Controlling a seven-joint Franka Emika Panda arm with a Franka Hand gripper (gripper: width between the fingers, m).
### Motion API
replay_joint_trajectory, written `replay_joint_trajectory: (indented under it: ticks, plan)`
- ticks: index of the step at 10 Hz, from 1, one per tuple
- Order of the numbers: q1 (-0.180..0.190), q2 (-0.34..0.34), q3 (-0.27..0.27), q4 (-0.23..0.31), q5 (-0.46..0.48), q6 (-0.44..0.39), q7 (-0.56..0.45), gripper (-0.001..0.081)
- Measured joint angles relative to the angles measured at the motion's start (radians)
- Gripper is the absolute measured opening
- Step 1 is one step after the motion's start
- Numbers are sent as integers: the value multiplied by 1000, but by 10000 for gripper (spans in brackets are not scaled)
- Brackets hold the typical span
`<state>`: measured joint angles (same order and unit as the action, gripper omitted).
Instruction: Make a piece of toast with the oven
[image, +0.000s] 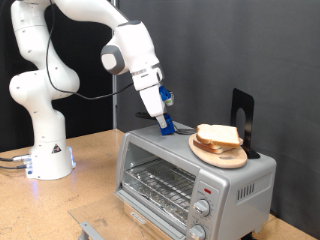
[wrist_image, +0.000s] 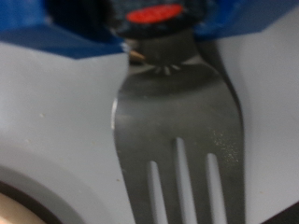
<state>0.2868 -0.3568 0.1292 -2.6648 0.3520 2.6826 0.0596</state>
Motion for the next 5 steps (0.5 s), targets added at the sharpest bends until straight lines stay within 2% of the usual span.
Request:
replay_joint_trajectory:
  ticks: [5]
  plan:
    - [8, 21, 0, 5, 23, -2, -16, 808]
